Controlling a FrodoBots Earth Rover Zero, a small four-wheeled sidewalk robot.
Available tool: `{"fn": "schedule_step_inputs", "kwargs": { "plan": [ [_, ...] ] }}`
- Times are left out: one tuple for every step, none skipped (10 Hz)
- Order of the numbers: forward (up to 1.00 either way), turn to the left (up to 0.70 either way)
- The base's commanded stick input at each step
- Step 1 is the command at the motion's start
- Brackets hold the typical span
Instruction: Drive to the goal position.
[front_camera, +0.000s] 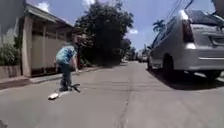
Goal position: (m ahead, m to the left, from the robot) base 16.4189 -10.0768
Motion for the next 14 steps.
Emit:
{"fn": "schedule_step_inputs", "kwargs": {
  "plan": [
    [1.0,0.05],
    [1.0,-0.12],
    [1.0,-0.21],
    [1.0,0.05],
    [1.0,0.05],
    [1.0,0.05],
    [1.0,0.05],
    [1.0,0.05],
    [1.0,0.05],
    [1.0,0.05],
    [1.0,-0.24],
    [1.0,-0.35],
    [1.0,-0.35],
    [1.0,-0.35]
  ]
}}
